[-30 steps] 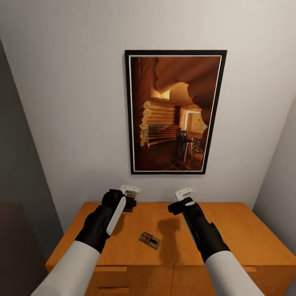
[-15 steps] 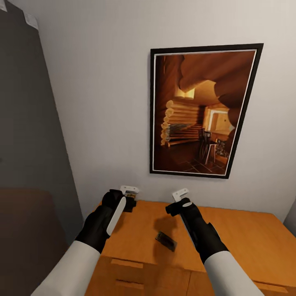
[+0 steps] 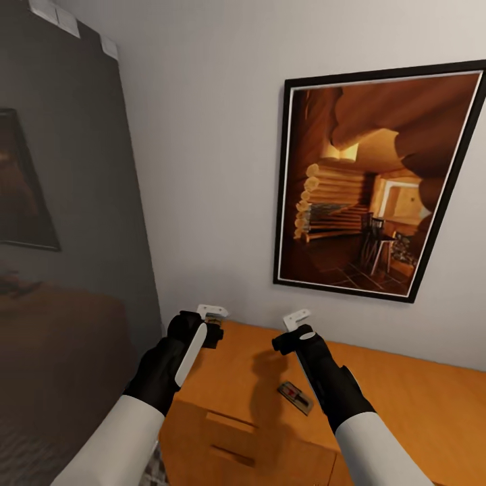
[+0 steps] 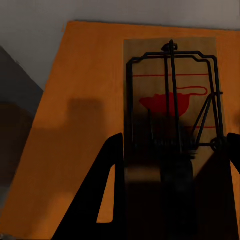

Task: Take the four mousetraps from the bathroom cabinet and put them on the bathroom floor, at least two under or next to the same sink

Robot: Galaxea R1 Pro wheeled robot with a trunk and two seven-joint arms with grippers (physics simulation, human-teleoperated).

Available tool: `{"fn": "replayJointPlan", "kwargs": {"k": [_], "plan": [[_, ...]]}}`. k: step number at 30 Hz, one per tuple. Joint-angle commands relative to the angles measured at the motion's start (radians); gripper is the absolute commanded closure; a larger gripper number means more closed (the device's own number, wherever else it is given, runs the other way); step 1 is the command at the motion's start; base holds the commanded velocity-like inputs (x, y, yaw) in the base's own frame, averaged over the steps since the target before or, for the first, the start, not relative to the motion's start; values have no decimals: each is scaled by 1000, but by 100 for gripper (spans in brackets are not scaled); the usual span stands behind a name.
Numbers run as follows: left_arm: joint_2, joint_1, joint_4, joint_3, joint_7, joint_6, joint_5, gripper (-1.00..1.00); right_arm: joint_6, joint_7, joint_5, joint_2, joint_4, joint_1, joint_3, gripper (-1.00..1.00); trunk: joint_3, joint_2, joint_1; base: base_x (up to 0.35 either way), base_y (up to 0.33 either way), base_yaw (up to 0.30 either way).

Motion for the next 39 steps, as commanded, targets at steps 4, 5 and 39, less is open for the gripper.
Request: {"fn": "replayJointPlan", "kwargs": {"k": [4, 5, 39], "plan": [[0, -1, 1, -2, 27, 3, 9, 100, 5, 8, 11, 0, -2, 0, 0, -100, -1, -1, 0, -189, -239, 297], [0, -1, 0, -2, 32, 3, 9, 100, 5, 8, 11, 0, -2, 0, 0, -100, -1, -1, 0, -197, -259, 298], [0, -1, 1, -2, 38, 1, 9, 100, 3, 6, 12, 0, -2, 0, 0, -100, -1, -1, 0, -51, -71, 208]]}}
